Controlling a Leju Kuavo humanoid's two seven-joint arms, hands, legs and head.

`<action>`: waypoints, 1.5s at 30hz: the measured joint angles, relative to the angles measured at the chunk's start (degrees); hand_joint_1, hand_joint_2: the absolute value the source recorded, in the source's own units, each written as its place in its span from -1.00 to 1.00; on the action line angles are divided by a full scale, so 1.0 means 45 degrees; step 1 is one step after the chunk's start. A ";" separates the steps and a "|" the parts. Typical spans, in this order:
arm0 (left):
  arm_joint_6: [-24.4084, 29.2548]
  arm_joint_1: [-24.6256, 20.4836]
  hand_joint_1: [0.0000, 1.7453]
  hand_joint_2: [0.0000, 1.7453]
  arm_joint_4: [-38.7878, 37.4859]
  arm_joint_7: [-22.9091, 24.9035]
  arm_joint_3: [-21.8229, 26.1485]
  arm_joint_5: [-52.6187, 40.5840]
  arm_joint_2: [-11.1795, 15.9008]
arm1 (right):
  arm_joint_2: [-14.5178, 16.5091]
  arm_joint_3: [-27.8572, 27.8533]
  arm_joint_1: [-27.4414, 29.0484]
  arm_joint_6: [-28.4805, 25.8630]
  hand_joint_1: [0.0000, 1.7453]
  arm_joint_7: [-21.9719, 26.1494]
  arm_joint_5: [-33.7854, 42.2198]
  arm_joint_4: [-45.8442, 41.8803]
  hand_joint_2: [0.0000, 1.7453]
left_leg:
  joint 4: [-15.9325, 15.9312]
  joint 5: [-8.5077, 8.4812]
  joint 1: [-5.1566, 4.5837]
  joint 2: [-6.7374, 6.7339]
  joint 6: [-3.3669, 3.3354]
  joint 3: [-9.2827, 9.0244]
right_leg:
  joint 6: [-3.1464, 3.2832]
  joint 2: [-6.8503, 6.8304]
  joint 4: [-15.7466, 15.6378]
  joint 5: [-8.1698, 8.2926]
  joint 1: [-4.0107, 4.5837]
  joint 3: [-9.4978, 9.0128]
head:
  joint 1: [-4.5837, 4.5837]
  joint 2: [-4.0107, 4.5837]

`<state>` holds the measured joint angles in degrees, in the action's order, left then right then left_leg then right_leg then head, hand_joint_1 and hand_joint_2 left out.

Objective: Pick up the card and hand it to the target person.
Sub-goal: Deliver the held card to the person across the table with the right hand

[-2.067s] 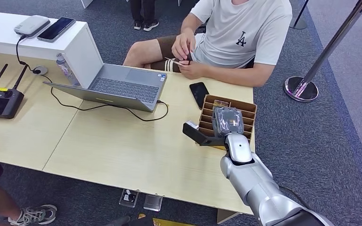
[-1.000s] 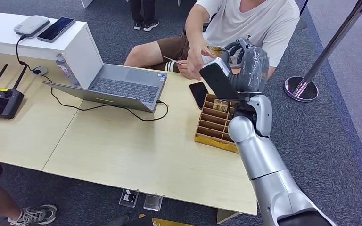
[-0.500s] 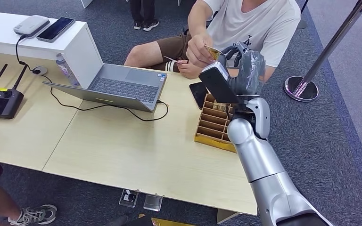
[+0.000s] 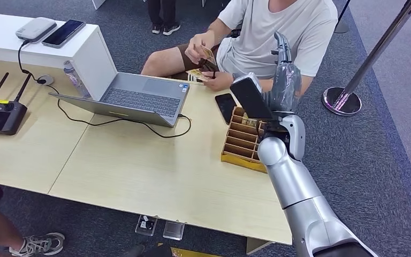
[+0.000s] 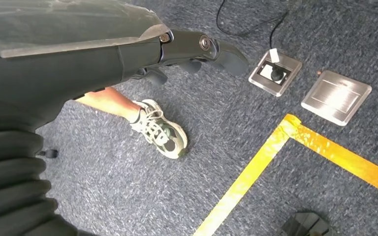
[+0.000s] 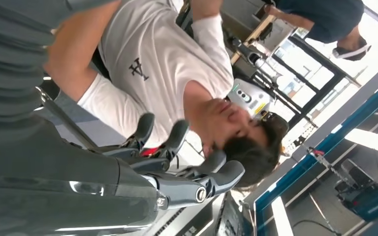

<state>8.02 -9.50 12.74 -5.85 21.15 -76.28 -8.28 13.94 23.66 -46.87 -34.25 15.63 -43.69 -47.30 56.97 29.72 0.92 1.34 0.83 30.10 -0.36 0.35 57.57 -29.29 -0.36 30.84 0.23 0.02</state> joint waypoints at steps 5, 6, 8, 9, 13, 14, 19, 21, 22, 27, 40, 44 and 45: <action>0.0474 0.0111 -1.00 -1.00 0.0000 -0.0222 0.0127 0.0158 0.0000 | -0.0692 -0.0519 0.0446 -0.0961 -1.00 0.0087 0.0504 -0.0235 -1.00 | 0.0003 0.0001 0.0000 0.0004 -0.0001 -0.0002 | 0.0000 -0.0004 -0.0009 0.0000 0.0000 -0.0001 | 0.0005 0.0000; 0.0565 0.0148 -1.00 -1.00 0.0000 -0.0293 0.0171 0.0205 0.0000 | -0.0912 -0.0779 0.0629 -0.1093 -1.00 0.0209 0.0696 -0.0306 -1.00 | 0.0004 0.0001 0.0000 0.0005 -0.0002 -0.0001 | -0.0001 -0.0006 -0.0011 0.0000 -0.0001 -0.0003 | 0.0001 0.0000; 0.0646 0.0224 -1.00 -1.00 0.0000 -0.0397 0.0243 0.0284 0.0002 | -0.1364 -0.1487 0.1064 -0.1212 -1.00 0.0467 0.1143 -0.0420 -1.00 | 0.0006 0.0004 -0.0001 0.0005 -0.0004 0.0000 | -0.0001 -0.0007 -0.0015 0.0000 -0.0001 -0.0005 | -0.0004 0.0000; 0.0654 0.0258 -1.00 -1.00 0.0000 -0.0433 0.0279 0.0334 0.0004 | -0.1603 -0.1938 0.1327 -0.1231 -1.00 0.0586 0.1427 -0.0448 -1.00 | 0.0008 0.0005 -0.0001 0.0006 -0.0006 -0.0002 | -0.0002 -0.0009 -0.0020 0.0000 -0.0002 -0.0006 | -0.0004 0.0000; 0.0763 0.0456 -1.00 -1.00 0.0000 -0.0554 0.0453 0.0510 0.0002 | -0.2556 -0.4293 0.2933 -0.1262 -1.00 0.1051 0.2261 -0.0151 -1.00 | 0.0012 0.0016 0.0000 0.0055 -0.0020 0.0003 | -0.0014 -0.0060 -0.0042 -0.0009 -0.0001 -0.0027 | -0.0010 0.0000; 0.0788 0.0516 -1.00 -1.00 0.0000 -0.0565 0.0498 0.0550 0.0002 | -0.2780 -0.4900 0.3386 -0.1268 -1.00 0.1127 0.2219 0.0109 -1.00 | 0.0012 0.0018 -0.0001 0.0062 -0.0022 0.0009 | -0.0017 -0.0064 -0.0043 -0.0011 -0.0001 -0.0025 | -0.0015 0.0000; 0.0816 0.0651 -1.00 -1.00 0.0000 -0.0640 0.0596 0.0611 0.0005 | -0.3489 -0.7459 0.5404 -0.1233 -1.00 0.1559 0.1598 0.1550 -1.00 | 0.0007 0.0033 -0.0001 0.0050 -0.0026 0.0037 | -0.0017 -0.0050 -0.0045 -0.0012 -0.0001 0.0000 | -0.0018 0.0000; 0.0796 0.0652 -1.00 -1.00 0.0000 -0.0664 0.0633 0.0611 0.0005 | -0.3634 -0.8128 0.5804 -0.0954 -1.00 0.0703 0.1316 0.2253 -1.00 | 0.0003 0.0035 0.0000 0.0039 -0.0024 0.0024 | -0.0018 -0.0041 -0.0047 -0.0020 0.0000 0.0005 | 0.0007 0.0000; 0.0768 0.0654 -0.50 -1.00 -0.0001 -0.0669 0.0642 0.0610 0.0005 | -0.3714 -0.8423 0.5994 -0.0738 -0.50 0.0139 0.1196 0.2704 -1.00 | 0.0001 0.0036 0.0001 0.0044 -0.0023 0.0016 | -0.0022 -0.0048 -0.0048 -0.0027 0.0001 -0.0007 | 0.0012 0.0000; 0.0101 0.0706 1.00 0.00 -0.0005 -0.0644 0.0661 0.0611 0.0010 | -0.3786 -0.9451 0.7445 0.1524 1.00 -0.3147 0.0543 0.5106 -0.50 | -0.0009 0.0040 0.0003 0.0063 -0.0019 0.0020 | -0.0026 -0.0067 -0.0047 -0.0043 0.0004 -0.0018 | -0.0021 0.0000; -0.0199 0.0582 -0.41 0.50 0.0000 -0.0357 0.0531 0.1103 0.0078 | -0.2737 -0.9747 0.9351 0.4906 -0.09 -0.6269 0.0391 0.7473 0.00 | -0.0025 0.0046 0.0001 0.0010 -0.0009 -0.0018 | -0.0015 -0.0019 -0.0041 -0.0048 0.0000 -0.0031 | 0.0016 0.0000; -0.0336 0.0857 -1.00 -1.00 0.0033 -0.0191 0.0185 0.2578 0.0238 | -0.2699 -0.9543 0.9634 0.5156 -1.00 -0.6034 0.1247 0.7496 -1.00 | -0.0023 0.0047 0.0000 0.0010 -0.0008 -0.0016 | -0.0015 -0.0019 -0.0041 -0.0048 0.0000 -0.0027 | 0.0016 0.0000; -0.0372 0.0929 -1.00 -1.00 0.0055 -0.0158 0.0085 0.2966 0.0279 | -0.2699 -0.9474 0.9692 0.5217 -1.00 -0.5967 0.1472 0.7494 -1.00 | -0.0023 0.0047 0.0000 0.0010 -0.0008 -0.0015 | -0.0014 -0.0019 -0.0041 -0.0048 0.0000 -0.0025 | 0.0017 0.0000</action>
<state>6.34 -5.32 12.99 -6.56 21.53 -62.93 -7.03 1.79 -18.97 -3.26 -10.77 -11.22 -37.06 -13.58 56.86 29.93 0.92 1.38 0.79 30.03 -0.43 0.27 57.39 -29.51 -0.36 30.72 0.31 0.02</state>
